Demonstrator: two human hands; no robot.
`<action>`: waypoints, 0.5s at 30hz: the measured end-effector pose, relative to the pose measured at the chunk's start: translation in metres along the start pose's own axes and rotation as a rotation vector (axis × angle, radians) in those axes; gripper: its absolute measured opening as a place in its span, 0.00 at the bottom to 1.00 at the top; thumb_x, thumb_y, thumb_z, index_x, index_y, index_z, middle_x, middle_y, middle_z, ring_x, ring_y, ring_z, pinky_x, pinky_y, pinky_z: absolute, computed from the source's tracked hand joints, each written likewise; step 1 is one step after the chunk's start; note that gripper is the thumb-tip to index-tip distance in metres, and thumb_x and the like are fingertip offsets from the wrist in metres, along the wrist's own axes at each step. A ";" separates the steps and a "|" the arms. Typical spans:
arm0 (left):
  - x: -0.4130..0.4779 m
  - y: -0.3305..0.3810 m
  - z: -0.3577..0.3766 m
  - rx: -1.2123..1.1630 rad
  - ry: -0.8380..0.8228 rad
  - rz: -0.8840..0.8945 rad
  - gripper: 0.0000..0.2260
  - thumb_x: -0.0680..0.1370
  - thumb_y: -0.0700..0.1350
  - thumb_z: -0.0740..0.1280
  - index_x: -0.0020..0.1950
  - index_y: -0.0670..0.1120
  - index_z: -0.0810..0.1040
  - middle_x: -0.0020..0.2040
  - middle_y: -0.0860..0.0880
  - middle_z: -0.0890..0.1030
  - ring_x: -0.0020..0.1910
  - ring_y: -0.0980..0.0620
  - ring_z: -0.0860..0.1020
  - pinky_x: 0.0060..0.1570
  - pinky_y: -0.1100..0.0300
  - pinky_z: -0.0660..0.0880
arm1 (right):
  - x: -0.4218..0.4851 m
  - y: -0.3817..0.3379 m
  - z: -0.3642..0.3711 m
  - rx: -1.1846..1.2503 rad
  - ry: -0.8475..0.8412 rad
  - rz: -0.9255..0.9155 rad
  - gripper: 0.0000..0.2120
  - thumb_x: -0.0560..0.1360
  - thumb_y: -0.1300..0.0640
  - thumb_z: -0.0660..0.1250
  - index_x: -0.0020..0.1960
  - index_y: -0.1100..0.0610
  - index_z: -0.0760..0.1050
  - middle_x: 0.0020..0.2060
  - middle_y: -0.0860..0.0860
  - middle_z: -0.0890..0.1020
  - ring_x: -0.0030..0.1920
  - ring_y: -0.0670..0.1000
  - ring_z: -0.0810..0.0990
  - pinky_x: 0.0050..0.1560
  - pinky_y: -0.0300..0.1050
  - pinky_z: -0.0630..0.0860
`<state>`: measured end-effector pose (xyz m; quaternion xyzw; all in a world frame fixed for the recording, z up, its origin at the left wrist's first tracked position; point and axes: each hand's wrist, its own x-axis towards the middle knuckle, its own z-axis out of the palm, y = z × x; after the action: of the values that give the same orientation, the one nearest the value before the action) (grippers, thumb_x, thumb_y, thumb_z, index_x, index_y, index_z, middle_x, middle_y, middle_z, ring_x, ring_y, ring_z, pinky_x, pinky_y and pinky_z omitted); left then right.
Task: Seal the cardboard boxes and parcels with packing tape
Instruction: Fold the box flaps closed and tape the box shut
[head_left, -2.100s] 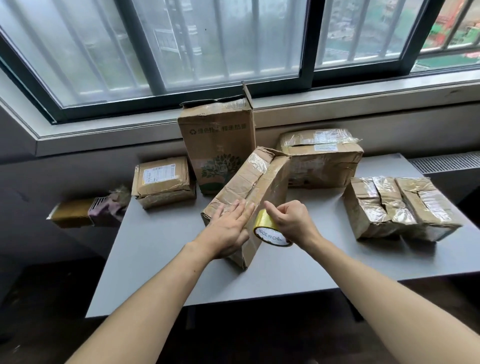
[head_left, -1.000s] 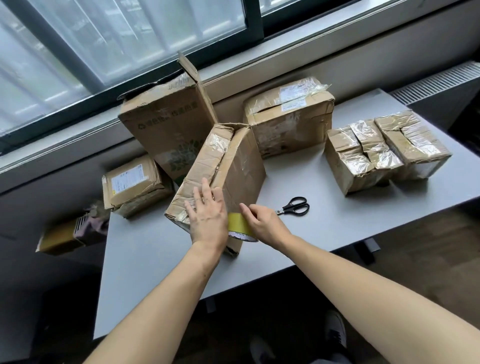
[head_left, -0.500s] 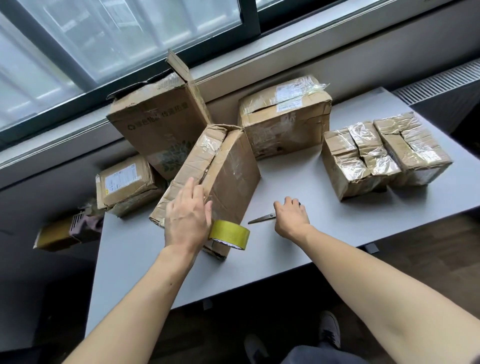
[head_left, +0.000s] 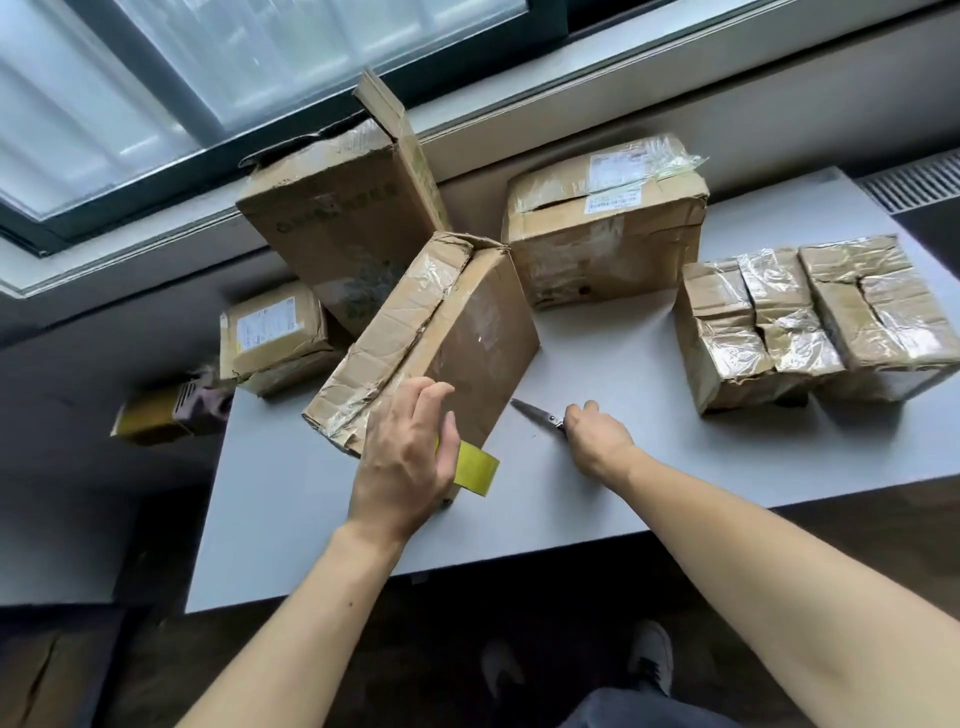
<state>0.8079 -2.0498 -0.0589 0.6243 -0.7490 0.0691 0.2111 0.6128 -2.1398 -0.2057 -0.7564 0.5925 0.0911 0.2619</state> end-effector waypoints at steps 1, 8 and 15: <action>-0.005 0.001 0.001 -0.014 -0.001 -0.009 0.10 0.78 0.41 0.64 0.58 0.42 0.77 0.54 0.46 0.77 0.55 0.46 0.75 0.59 0.56 0.67 | -0.001 -0.001 -0.004 0.039 -0.027 0.017 0.16 0.79 0.66 0.56 0.66 0.63 0.66 0.61 0.61 0.71 0.57 0.63 0.78 0.47 0.50 0.70; -0.033 0.004 0.005 -0.255 -0.056 -0.262 0.03 0.80 0.41 0.66 0.53 0.45 0.76 0.47 0.50 0.77 0.47 0.51 0.75 0.48 0.61 0.71 | -0.019 -0.011 -0.030 0.248 -0.093 0.081 0.06 0.81 0.57 0.58 0.51 0.60 0.68 0.45 0.58 0.78 0.33 0.56 0.78 0.28 0.44 0.72; -0.061 -0.006 0.013 -0.444 -0.062 -0.645 0.11 0.80 0.54 0.66 0.51 0.48 0.70 0.40 0.51 0.79 0.43 0.45 0.78 0.43 0.51 0.74 | -0.062 -0.027 -0.065 0.415 -0.010 -0.024 0.14 0.75 0.48 0.67 0.57 0.53 0.73 0.44 0.51 0.81 0.40 0.53 0.78 0.38 0.41 0.75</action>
<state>0.8190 -2.0004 -0.0960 0.7685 -0.5171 -0.1834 0.3292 0.6092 -2.1158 -0.1149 -0.6930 0.5880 -0.0321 0.4160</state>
